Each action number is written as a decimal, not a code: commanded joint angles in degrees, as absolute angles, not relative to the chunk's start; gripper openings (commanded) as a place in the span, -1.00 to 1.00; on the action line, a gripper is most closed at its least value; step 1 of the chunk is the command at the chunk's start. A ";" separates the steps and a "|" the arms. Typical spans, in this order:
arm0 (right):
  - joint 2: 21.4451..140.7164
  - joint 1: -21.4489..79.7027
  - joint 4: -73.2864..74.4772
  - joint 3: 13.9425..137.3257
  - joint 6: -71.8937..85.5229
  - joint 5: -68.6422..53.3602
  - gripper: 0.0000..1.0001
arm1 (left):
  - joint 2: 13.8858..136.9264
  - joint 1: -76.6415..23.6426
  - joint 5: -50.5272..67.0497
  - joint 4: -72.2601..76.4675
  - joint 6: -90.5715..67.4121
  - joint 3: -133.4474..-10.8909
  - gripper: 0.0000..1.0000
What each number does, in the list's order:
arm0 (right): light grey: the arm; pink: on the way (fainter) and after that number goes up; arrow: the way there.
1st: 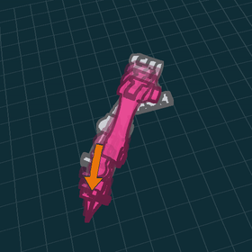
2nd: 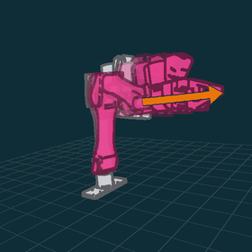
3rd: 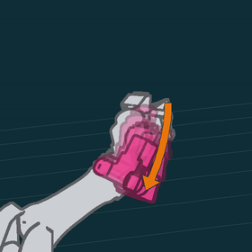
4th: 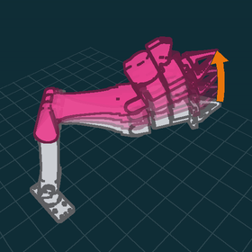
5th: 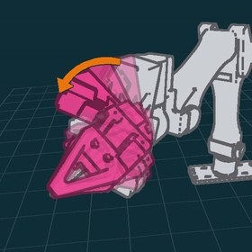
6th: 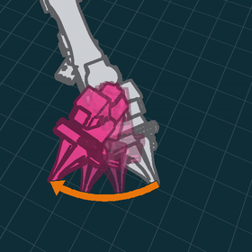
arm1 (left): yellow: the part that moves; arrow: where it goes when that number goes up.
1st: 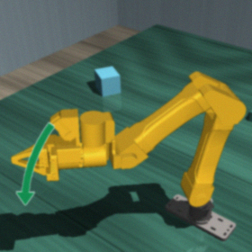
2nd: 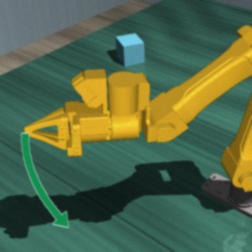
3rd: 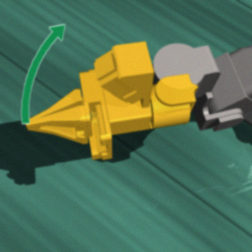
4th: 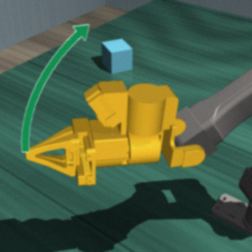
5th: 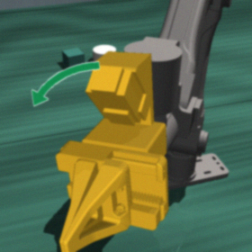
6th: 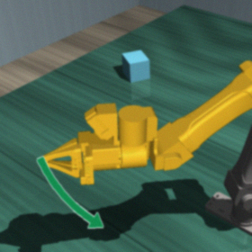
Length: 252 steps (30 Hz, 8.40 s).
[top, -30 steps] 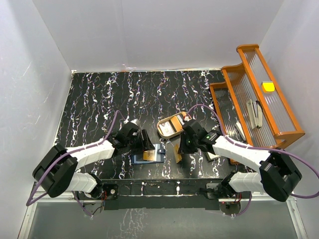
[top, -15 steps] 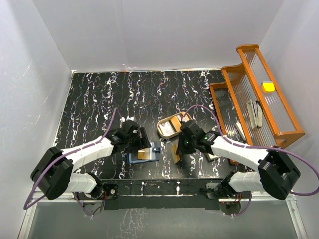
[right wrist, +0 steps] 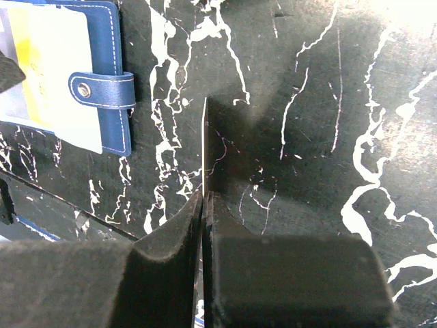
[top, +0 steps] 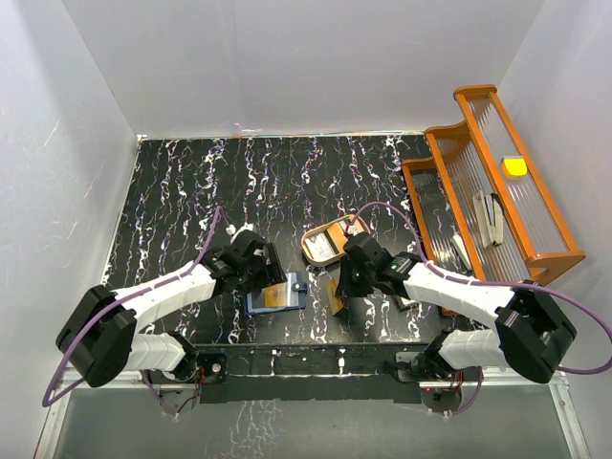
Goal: Put the credit cards into the card holder
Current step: Insert the credit card into the card holder, then turn over the card slot in the card holder.
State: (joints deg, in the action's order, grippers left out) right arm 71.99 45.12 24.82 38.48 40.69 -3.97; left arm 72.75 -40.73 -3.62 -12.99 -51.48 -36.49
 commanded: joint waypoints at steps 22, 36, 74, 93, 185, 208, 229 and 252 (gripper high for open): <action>78.11 52.36 16.80 41.54 44.21 -1.71 -1.00 | 73.00 -40.65 10.19 9.69 -62.25 -26.61 0.47; 73.49 53.14 25.32 42.53 44.74 5.88 -1.00 | 68.68 -40.67 9.18 2.40 -59.16 -29.55 0.47; 83.95 54.66 3.19 49.93 46.73 -3.59 -1.00 | 62.07 -17.58 26.77 2.83 -55.56 -22.96 0.50; 89.09 54.64 4.80 45.94 47.02 -0.24 -1.00 | 66.71 -17.58 28.94 9.01 -56.08 -20.94 0.51; 91.31 54.66 2.18 49.34 45.40 -4.75 -1.00 | 65.57 -18.75 38.61 27.33 -69.88 -16.20 0.53; 83.37 54.37 14.98 50.84 41.66 4.98 -1.00 | 70.61 -20.15 36.96 26.79 -67.94 -18.83 0.53; 71.39 54.39 15.58 52.33 39.41 9.02 -1.00 | 77.21 -20.85 35.70 29.81 -67.19 -21.94 0.53; 70.26 53.81 13.96 48.95 41.59 5.58 -1.00 | 71.82 -24.08 32.28 16.17 -60.01 -29.06 0.50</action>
State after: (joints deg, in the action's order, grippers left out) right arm 70.63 54.35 16.36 48.18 40.05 4.84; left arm 79.24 -23.97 32.88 22.81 -64.66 -25.89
